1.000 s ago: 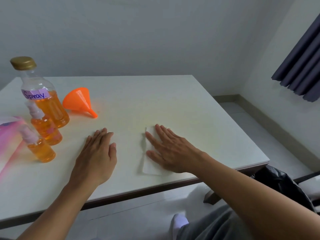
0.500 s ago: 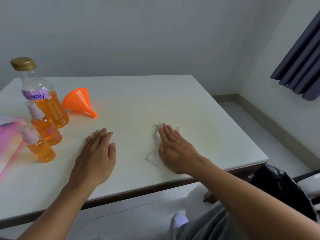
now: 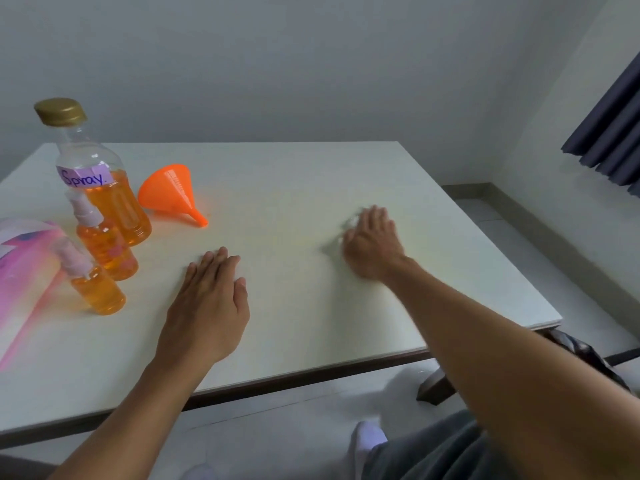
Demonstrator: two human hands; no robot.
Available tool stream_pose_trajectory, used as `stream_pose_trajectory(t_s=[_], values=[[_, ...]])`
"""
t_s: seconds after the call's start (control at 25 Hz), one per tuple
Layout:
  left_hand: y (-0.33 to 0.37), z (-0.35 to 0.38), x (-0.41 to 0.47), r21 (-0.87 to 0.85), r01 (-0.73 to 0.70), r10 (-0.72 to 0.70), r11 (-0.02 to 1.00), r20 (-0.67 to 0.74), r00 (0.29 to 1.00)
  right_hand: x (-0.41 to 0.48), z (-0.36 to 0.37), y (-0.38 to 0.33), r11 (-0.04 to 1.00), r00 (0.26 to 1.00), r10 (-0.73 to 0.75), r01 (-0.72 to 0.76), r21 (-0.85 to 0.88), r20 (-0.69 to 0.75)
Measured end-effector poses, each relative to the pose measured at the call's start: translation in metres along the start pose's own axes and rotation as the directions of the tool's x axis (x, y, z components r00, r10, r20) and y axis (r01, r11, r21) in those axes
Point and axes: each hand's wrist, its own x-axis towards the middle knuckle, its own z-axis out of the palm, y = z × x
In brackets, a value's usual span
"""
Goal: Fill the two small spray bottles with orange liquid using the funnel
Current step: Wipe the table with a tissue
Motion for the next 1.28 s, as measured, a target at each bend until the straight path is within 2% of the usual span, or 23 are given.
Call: stream_pose_trajectory(t_s=[0.08,0.16,0.24,0.32,0.44,0.56,0.68,0.76,0.84,0.92,1.04,1.12,1.28], values=[[0.001,0.000,0.001,-0.014,-0.005,0.005,1.000,-0.017,1.000,-0.005,0.013,-0.054,0.976,0.977,-0.215,0.215,-0.021,0.007],[0.000,0.000,0.001,-0.019,-0.012,0.011,1.000,-0.026,1.000,-0.023,0.021,-0.091,0.916,0.916,-0.399,0.400,-0.025,0.036],[-0.001,-0.001,0.002,-0.011,-0.012,0.012,1.000,-0.014,1.000,-0.044,0.024,-0.095,0.852,0.852,-0.521,0.523,-0.018,0.051],[-0.002,-0.001,0.002,-0.008,-0.010,0.010,1.000,-0.006,1.000,-0.053,0.021,-0.068,0.820,0.820,-0.570,0.572,-0.031,0.053],[-0.001,-0.001,0.001,0.000,-0.015,0.015,1.000,0.006,1.000,-0.044,0.006,0.000,0.885,0.891,-0.451,0.453,-0.111,0.040],[0.000,-0.001,0.001,0.009,-0.002,0.002,1.000,0.013,1.000,-0.024,-0.015,0.070,0.976,0.984,-0.180,0.177,-0.125,-0.013],[0.001,0.000,0.001,0.013,0.001,-0.002,1.000,0.010,1.000,0.003,-0.016,0.088,0.993,0.995,0.083,-0.086,-0.077,-0.048],[0.001,0.000,0.000,0.010,0.008,-0.008,1.000,0.001,1.000,0.024,-0.016,0.061,0.979,0.979,0.202,-0.203,-0.021,-0.012],[0.001,0.000,0.000,0.000,0.009,-0.009,1.000,-0.009,1.000,0.039,-0.011,0.013,0.994,0.994,0.106,-0.106,-0.004,0.007],[0.001,-0.001,0.001,-0.014,0.004,-0.004,1.000,-0.021,1.000,0.038,0.005,-0.051,0.991,0.990,-0.135,0.135,-0.014,0.030],[0.000,-0.002,0.001,-0.031,0.018,-0.019,0.999,-0.035,0.999,0.003,0.025,-0.122,0.908,0.908,-0.415,0.417,-0.028,0.060],[0.001,-0.002,0.001,-0.018,0.015,-0.015,1.000,-0.036,0.999,-0.020,0.028,-0.121,0.872,0.872,-0.488,0.489,-0.026,0.048],[0.001,0.000,0.003,0.022,0.013,-0.013,1.000,0.011,1.000,-0.054,0.022,-0.055,0.854,0.857,-0.515,0.516,-0.062,0.032]])
